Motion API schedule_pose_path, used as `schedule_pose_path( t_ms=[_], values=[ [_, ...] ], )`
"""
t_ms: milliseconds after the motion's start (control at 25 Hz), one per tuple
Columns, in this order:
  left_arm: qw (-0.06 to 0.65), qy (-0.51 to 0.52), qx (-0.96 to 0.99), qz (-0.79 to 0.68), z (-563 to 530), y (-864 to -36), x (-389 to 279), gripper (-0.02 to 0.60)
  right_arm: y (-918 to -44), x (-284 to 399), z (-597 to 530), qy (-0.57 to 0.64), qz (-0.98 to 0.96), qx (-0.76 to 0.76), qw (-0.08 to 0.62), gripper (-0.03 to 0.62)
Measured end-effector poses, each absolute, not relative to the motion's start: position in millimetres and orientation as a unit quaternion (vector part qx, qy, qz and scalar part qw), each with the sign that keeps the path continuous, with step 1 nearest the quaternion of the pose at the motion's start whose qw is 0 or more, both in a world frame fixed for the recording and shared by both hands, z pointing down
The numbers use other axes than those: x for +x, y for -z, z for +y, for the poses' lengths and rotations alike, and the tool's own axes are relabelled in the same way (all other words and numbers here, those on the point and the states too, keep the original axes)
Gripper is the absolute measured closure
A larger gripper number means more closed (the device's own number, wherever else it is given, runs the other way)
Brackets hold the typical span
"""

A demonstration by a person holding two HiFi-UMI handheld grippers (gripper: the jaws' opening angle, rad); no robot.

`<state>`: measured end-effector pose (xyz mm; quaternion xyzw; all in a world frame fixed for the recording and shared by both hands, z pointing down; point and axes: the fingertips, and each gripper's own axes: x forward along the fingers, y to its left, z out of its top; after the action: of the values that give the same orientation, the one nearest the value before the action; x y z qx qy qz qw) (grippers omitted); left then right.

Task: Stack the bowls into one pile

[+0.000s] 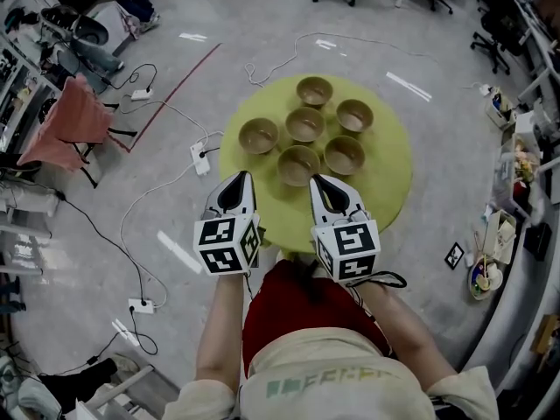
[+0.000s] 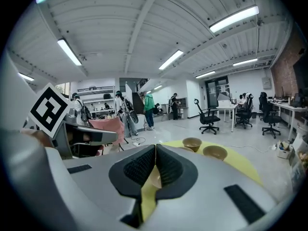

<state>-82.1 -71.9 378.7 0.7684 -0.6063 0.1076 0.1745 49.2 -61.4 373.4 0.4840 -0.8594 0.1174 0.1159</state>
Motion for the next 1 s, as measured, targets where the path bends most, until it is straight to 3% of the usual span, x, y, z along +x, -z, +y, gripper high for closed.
schedule_pose_path(
  t_ms=[1000],
  values=[
    [0.175, -0.098, 0.757, -0.622, 18.0, -370.8, -59.0, 0.558, -365.3, 73.7, 4.7, -0.115, -0.882, 0.447, 0.096, 0.559]
  ],
)
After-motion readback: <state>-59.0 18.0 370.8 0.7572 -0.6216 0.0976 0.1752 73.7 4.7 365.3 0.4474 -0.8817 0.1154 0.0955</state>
